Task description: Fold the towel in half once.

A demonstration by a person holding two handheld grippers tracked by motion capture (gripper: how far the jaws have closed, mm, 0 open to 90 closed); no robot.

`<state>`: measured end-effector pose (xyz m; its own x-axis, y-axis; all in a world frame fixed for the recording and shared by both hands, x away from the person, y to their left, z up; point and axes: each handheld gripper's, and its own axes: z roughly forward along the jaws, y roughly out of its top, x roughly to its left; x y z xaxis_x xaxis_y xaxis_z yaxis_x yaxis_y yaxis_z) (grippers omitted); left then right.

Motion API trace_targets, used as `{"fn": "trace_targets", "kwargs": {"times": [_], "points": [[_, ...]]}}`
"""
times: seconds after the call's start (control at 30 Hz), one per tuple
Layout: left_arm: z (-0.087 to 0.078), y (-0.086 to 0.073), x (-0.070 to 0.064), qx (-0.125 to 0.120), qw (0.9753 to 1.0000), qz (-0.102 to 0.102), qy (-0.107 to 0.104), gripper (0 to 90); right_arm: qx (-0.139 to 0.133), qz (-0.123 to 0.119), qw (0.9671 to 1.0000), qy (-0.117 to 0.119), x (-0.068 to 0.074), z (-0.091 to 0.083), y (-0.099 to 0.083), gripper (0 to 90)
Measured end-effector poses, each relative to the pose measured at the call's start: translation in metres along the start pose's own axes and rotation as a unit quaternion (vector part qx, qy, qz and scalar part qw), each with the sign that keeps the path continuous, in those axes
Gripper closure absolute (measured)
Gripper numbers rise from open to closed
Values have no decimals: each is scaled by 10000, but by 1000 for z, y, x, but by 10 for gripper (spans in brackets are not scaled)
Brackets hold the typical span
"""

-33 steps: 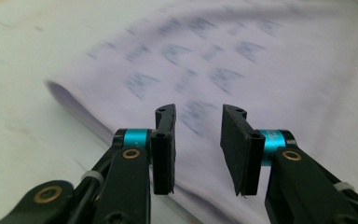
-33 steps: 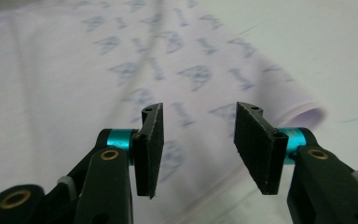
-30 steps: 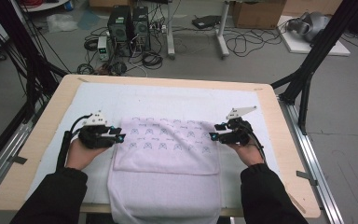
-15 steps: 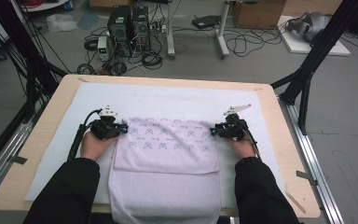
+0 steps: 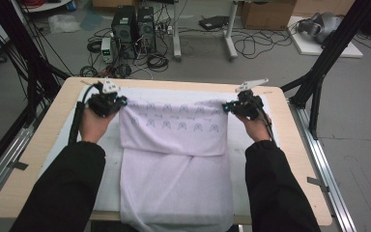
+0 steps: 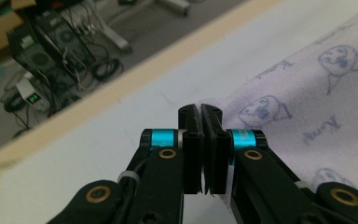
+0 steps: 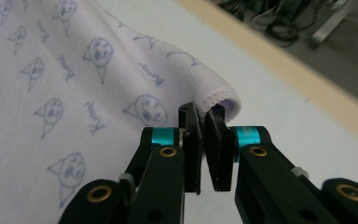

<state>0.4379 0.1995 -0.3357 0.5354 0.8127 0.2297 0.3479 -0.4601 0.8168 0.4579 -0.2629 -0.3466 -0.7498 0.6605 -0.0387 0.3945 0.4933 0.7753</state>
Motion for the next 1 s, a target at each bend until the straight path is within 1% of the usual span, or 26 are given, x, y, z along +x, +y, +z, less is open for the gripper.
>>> {"fn": "trace_targets", "kwargs": {"times": [0.03,0.07,0.1,0.13,0.17,0.2,0.23,0.27,0.33,0.37,0.4,0.43,0.47,0.5,0.53,0.57,0.6,0.63,0.7,0.73,0.77,0.83,0.9,0.93,0.97,1.0], "points": [[-5,15,7,-125,9999,27,49,871,-31,-38,10000,-60,-2,-4,8,860],[-8,23,10,-199,9998,27,68,870,-147,-76,9998,-147,-4,-12,19,860],[-12,33,15,-320,9995,2,56,869,-177,-56,9997,-165,-6,-16,26,860],[-12,37,17,-326,9994,-10,64,863,-247,-35,9995,-204,-9,-21,33,848],[-11,38,18,-293,9995,-53,101,833,-295,-17,9993,-235,-10,-22,35,789],[-10,36,18,-266,9996,-81,72,755,-375,77,9985,-390,-12,-22,34,648],[-7,31,17,-223,9996,-155,-97,725,-401,212,9985,-308,-14,-21,32,629],[-6,26,16,-184,9997,-124,-106,707,-365,308,9987,-166,-16,-17,25,618],[-1,11,12,-108,9996,-165,-194,678,-190,253,9994,-158,-12,-10,11,607],[3,1,10,52,9994,-231,-256,663,-193,326,9992,-96,-11,-8,4,604],[6,-5,10,127,9991,-268,-312,639,-33,441,9990,56,-10,-3,-5,586],[8,-15,7,153,9983,-347,-434,639,154,527,9983,178,-9,0,-9,567],[9,-21,5,178,9979,-357,-506,636,245,460,9984,203,-4,4,-17,576],[11,-30,1,228,9973,-366,-589,633,224,331,9991,137,0,5,-22,588],[12,-34,-1,273,9967,-356,-678,627,218,280,9992,192,5,7,-29,587],[13,-42,-5,273,9954,-402,-826,624,195,362,9986,330,7,9,-34,587],[13,-46,-8,273,9946,-396,-921,624,223,378,9981,443,10,11,-40,588],[14,-53,-13,321,9928,-396,-1082,624,231,343,9980,475,14,12,-44,589],[14,-65,-21,361,9902,-407,-1285,626,243,316,9972,633,22,14,-53,591],[14,-71,-24,389,9897,-394,-1317,627,233,304,9966,732,27,15,-59,596],[14,-78,-27,412,9887,-436,-1375,627,227,290,9962,792,31,16,-63,597],[13,-88,-33,482,9875,-388,-1453,627,283,317,9946,948,38,18,-71,596],[13,-97,-36,508,9857,-451,-1543,634,297,253,9939,1034,44,21,-78,597],[13,-101,-37,518,9845,-465,-1610,641,312,261,9932,1088,47,24,-81,597],[15,-104,-38,587,9830,-506,-1664,648,342,265,9929,1106,48,26,-84,597],[17,-106,-39,680,9817,-486,-1709,651,352,277,9926,1128,48,28,-86,600]]}}
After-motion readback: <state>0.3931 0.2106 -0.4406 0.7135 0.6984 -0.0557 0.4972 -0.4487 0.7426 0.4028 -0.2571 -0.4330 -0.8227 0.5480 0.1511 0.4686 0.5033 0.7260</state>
